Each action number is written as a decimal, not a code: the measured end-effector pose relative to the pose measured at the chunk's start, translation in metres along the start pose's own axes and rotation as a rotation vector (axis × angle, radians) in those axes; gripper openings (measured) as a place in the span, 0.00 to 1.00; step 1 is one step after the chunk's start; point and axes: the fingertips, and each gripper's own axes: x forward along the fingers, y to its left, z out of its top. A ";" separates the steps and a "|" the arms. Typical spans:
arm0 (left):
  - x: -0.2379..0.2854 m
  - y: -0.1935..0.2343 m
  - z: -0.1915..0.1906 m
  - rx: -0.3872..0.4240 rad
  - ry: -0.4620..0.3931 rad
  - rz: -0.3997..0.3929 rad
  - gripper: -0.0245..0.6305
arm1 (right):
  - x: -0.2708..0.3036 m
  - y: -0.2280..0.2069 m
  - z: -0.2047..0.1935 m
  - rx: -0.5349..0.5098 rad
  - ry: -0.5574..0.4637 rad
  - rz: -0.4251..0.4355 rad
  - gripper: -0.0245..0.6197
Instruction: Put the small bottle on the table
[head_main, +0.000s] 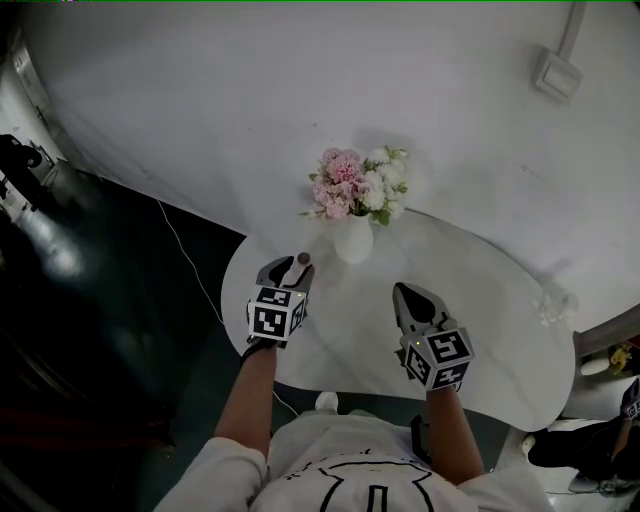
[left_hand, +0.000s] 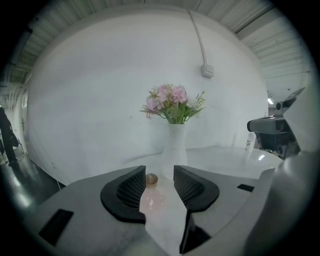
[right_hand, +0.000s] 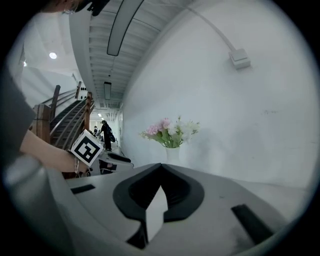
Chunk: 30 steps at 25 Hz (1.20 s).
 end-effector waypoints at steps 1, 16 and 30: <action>-0.005 -0.001 0.003 0.001 -0.006 0.003 0.31 | -0.003 0.001 0.003 -0.002 -0.005 0.001 0.03; -0.067 -0.002 0.052 0.008 -0.110 0.067 0.31 | -0.025 -0.009 0.076 -0.042 -0.120 -0.013 0.03; -0.155 0.004 0.151 0.065 -0.405 0.171 0.31 | -0.050 0.003 0.138 -0.182 -0.226 0.006 0.03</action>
